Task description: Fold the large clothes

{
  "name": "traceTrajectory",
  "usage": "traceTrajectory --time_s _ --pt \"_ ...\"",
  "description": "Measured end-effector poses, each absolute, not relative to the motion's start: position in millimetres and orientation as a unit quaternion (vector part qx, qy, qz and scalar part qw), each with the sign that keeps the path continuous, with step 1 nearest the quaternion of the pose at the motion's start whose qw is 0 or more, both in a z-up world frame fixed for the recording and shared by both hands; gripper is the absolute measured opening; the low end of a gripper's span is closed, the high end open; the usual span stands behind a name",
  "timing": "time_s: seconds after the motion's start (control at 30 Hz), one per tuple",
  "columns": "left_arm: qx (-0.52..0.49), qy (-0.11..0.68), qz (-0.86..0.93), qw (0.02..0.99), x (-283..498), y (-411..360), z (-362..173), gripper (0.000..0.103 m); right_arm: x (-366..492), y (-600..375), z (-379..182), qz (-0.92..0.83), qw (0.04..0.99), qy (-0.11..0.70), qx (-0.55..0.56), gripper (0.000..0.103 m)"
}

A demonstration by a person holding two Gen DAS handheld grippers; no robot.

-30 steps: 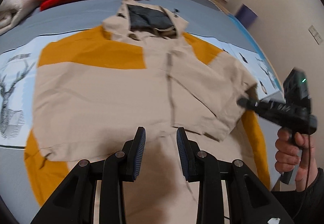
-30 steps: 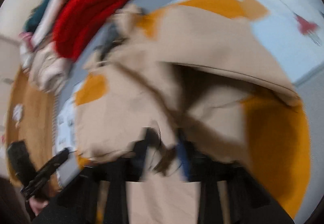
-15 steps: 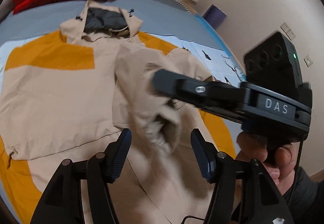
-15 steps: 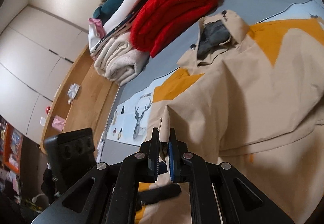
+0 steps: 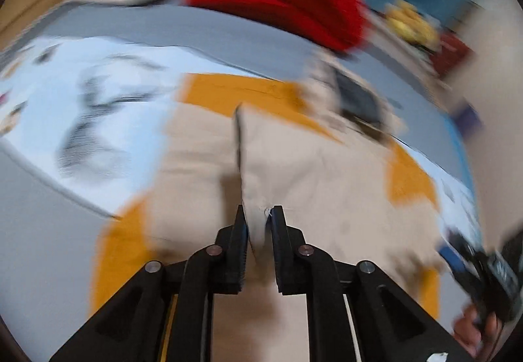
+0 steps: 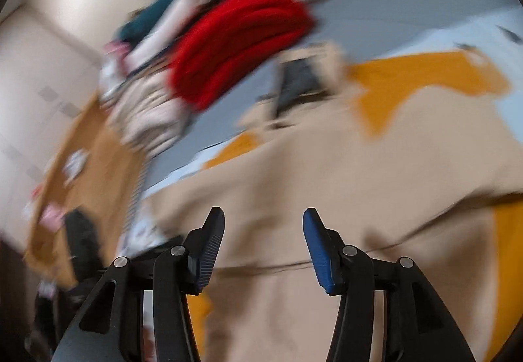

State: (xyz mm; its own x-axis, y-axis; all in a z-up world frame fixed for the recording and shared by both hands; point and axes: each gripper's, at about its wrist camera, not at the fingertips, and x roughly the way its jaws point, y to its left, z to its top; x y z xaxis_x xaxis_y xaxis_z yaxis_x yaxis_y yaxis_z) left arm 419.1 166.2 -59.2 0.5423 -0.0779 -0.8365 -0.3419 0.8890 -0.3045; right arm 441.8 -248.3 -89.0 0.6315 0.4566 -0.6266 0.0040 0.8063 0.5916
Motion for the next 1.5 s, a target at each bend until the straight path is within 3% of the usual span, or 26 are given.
traceTrajectory --time_s 0.13,0.4,0.6,0.67,0.7,0.77,1.1,1.17,1.27,1.5 --pt "-0.277 0.471 0.102 0.831 418.5 208.5 -66.0 0.024 449.3 -285.8 -121.8 0.027 0.831 0.457 0.317 0.052" --pt "-0.397 0.537 0.061 0.742 417.9 229.2 -125.7 0.029 454.3 -319.2 -147.2 -0.04 0.8 0.482 0.355 0.052" --pt "-0.418 0.557 0.055 0.715 414.7 221.3 -147.1 0.029 458.4 -311.2 -145.9 -0.044 0.805 0.489 0.334 0.052" --pt "-0.416 0.556 0.058 0.717 414.7 219.9 -147.5 0.027 457.9 -311.1 -143.8 -0.043 0.808 0.489 0.327 0.052" --pt "-0.412 0.554 0.059 0.721 414.6 218.6 -146.0 0.014 457.7 -311.0 -142.2 -0.042 0.81 0.488 0.324 0.052" --pt "-0.398 0.549 0.067 0.732 416.7 216.6 -140.2 0.004 457.9 -311.1 -140.8 -0.041 0.812 0.487 0.32 0.052" --pt "-0.361 0.516 0.146 0.763 407.0 238.5 -115.3 0.001 454.6 -327.3 -162.9 -0.094 0.778 0.525 0.331 0.052" --pt "-0.343 0.512 0.134 0.776 411.8 234.5 -108.4 0.005 453.1 -329.1 -164.3 -0.099 0.777 0.525 0.333 0.052" --pt "-0.336 0.524 0.096 0.777 417.8 225.0 -112.1 0.022 453.7 -326.0 -160.4 -0.093 0.783 0.521 0.327 0.052" --pt "-0.364 0.553 0.088 0.744 422.4 219.4 -143.0 0.022 458.6 -302.1 -131.0 -0.078 0.834 0.49 0.244 0.052"
